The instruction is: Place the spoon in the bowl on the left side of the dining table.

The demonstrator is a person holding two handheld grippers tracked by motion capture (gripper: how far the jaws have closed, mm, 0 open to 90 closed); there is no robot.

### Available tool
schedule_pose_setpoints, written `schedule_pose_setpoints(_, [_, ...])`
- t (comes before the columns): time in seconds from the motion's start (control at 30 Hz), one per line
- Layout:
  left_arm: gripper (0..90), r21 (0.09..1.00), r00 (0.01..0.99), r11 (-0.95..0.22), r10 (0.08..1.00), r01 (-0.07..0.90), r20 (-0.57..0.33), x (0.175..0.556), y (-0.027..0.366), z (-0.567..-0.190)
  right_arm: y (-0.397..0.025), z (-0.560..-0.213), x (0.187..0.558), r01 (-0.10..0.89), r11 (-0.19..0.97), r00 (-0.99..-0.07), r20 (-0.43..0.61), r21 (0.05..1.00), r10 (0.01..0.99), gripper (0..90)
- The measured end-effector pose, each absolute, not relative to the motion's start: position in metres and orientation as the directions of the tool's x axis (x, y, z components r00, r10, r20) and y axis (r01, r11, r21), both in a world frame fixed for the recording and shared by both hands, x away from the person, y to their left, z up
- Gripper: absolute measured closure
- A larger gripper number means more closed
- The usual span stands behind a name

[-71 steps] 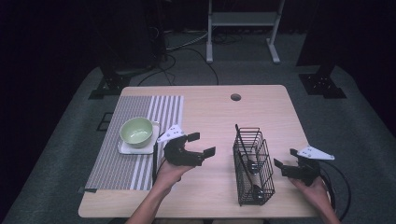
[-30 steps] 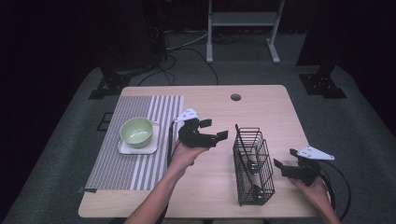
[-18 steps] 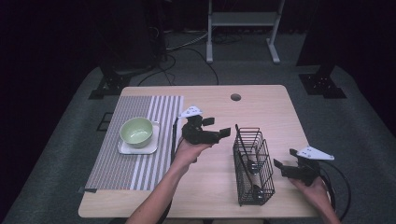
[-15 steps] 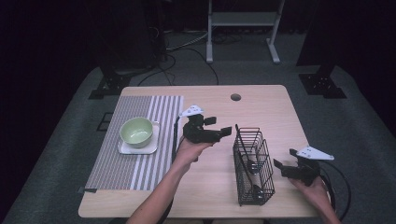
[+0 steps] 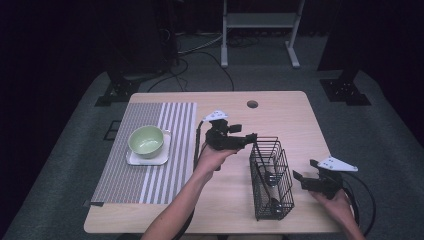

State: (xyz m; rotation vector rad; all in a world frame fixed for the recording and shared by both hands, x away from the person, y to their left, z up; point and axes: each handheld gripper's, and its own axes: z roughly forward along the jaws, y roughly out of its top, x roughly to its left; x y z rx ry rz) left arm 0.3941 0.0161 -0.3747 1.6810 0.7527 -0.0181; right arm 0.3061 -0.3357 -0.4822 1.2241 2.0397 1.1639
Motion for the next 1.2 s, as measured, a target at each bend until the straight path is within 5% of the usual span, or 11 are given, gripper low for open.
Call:
schedule_pose_setpoints(0.37, [28.1,0.853,0.771,-0.051,0.459,0.519,-0.441,0.401,0.008,-0.384,-0.336,-0.482,0.306,0.462,0.232,-0.480,0.021,0.856,0.877,15.7])
schedule_pose_setpoints(1.2, [81.7,0.849,0.779,-0.026,0.413,0.527,-0.471,0.405,0.007,-0.392,-0.336,-0.482,0.306,0.462,0.231,-0.483,0.024,0.856,0.875,15.7])
